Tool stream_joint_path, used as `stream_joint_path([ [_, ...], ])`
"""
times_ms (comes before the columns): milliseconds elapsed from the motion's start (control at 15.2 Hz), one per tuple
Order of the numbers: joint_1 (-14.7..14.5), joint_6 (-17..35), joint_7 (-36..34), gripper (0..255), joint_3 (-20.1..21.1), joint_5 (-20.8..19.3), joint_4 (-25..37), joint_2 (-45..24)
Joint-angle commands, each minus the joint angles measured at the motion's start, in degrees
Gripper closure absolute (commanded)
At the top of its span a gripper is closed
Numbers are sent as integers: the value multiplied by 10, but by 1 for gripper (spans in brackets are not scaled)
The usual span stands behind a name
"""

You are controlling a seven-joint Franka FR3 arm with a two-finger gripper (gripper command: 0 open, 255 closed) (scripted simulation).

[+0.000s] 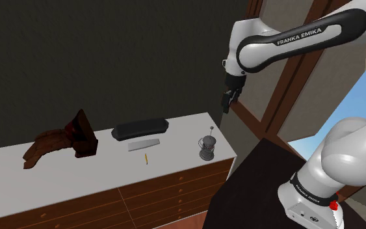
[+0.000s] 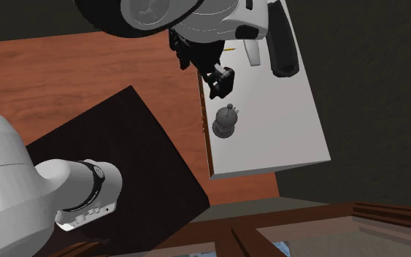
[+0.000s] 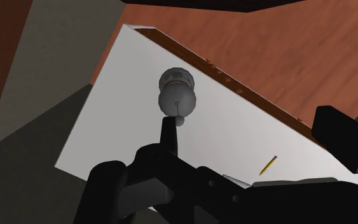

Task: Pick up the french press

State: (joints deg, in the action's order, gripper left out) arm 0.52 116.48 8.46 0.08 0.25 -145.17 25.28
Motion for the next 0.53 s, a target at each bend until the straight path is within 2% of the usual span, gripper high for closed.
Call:
stream_joint_path([
  [0,1,40,2,0,-1,-3,1,-43],
  [462,4,166,2,0,-2,-12,21,-196],
])
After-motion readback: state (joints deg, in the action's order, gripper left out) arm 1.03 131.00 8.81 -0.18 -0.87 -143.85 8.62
